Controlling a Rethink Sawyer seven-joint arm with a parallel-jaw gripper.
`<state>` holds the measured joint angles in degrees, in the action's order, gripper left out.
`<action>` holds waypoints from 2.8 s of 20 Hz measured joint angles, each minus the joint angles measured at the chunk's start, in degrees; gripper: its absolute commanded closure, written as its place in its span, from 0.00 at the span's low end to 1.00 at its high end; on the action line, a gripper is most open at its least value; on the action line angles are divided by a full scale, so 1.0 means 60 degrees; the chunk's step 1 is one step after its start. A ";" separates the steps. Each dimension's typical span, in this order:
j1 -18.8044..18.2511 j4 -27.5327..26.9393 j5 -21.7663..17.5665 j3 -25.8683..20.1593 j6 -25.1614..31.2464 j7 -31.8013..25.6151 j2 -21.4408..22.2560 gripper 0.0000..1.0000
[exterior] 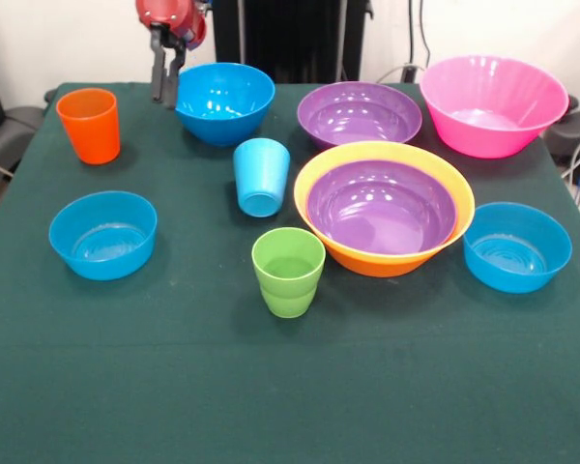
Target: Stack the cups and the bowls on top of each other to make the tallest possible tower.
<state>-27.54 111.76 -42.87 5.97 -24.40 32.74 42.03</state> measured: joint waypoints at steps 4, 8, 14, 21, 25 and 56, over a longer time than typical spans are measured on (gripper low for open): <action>0.0576 0.0098 0.0450 0.0753 -0.1139 0.0000 -0.0452 0.00; 0.0915 0.0216 0.0767 0.1316 -0.2224 0.0000 -0.0977 0.00; 0.1464 0.0424 0.1346 0.1961 -0.2892 0.0000 -0.1551 0.00; 0.2778 0.0679 0.2178 0.2377 -0.2890 0.0000 -0.1526 0.00; 0.3354 0.0682 0.2626 0.2473 -0.2892 0.0000 -0.1404 0.00; 0.3592 0.0678 0.3333 0.3071 -0.3173 0.0032 -0.2487 0.00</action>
<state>-5.99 115.83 -22.87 24.39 -43.43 32.93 27.10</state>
